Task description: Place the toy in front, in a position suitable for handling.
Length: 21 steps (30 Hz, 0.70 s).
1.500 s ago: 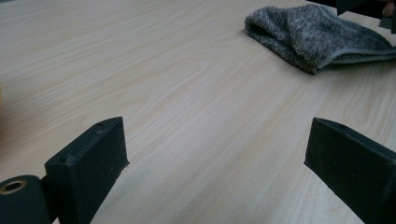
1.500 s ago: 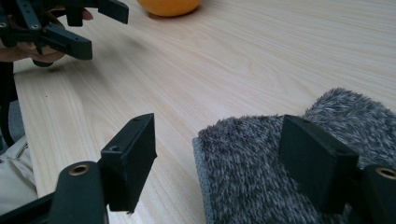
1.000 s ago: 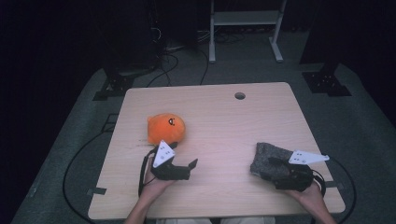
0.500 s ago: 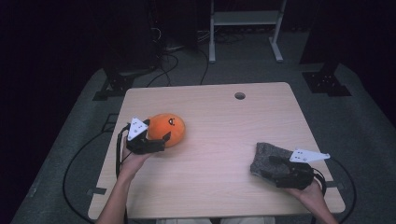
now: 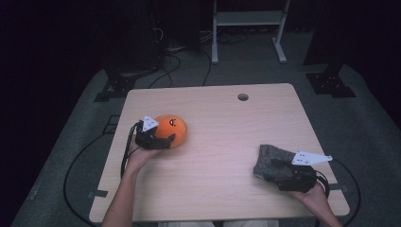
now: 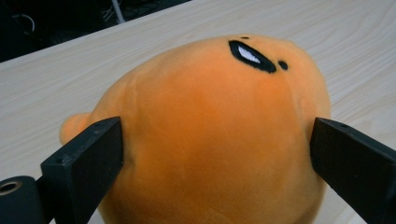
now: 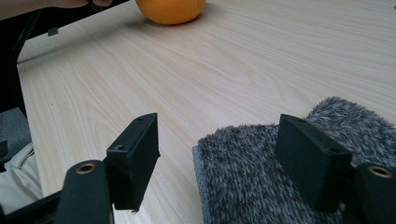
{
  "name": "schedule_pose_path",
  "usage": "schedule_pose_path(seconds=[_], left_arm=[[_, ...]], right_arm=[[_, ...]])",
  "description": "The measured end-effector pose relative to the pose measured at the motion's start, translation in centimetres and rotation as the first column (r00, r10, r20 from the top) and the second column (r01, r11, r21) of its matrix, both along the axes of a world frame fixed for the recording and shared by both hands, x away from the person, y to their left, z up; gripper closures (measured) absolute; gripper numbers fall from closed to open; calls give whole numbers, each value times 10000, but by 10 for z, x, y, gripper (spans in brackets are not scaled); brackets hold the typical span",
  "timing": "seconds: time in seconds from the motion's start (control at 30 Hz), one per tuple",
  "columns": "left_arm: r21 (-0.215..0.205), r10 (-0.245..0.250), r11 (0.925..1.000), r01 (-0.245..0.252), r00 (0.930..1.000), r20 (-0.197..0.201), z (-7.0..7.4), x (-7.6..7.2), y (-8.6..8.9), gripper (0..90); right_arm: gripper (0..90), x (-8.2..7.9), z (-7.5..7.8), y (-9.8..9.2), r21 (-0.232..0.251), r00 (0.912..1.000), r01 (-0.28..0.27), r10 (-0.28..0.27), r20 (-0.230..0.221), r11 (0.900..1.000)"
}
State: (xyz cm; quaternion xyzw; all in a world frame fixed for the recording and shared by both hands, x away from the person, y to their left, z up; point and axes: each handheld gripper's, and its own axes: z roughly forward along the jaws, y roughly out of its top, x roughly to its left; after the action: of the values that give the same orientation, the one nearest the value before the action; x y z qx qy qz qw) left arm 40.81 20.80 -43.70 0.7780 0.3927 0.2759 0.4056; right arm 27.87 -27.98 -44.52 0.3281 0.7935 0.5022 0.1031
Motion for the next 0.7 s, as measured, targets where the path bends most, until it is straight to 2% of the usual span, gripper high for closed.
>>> schedule_pose_path(seconds=[0.1, 0.2, 0.27, 0.37, 0.6, 0.7], left_arm=[[232, -2, 9997, -5, 9995, 309, -4, -1, -3, 91], [153, 294, 9994, -298, 9992, 282, -5, -2, -3, 188], [-6, 453, 9990, -453, 9987, 235, -6, -1, -4, 196], [87, 473, 9988, -476, 9984, 293, -5, -2, -6, 207], [346, 667, 9970, -688, 9959, 607, -2, -5, -9, 364], [343, 668, 9970, -689, 9960, 588, 0, -6, -10, 418]], right_arm=[[299, -1, 1, -1, 37, 10000, 9, -9, -7, 10000], [306, -2, 1, -1, 27, 10000, -32, 32, 43, 10000], [309, -2, 0, -1, -8, 10000, -66, 66, 11, 10000], [316, -2, 0, -2, 3, 10000, -93, 93, -10, 10000], [318, -1, 0, -2, 13, 10000, -72, 72, -19, 10000], [320, -1, 0, -3, 9, 10000, -59, 59, -31, 10000]])
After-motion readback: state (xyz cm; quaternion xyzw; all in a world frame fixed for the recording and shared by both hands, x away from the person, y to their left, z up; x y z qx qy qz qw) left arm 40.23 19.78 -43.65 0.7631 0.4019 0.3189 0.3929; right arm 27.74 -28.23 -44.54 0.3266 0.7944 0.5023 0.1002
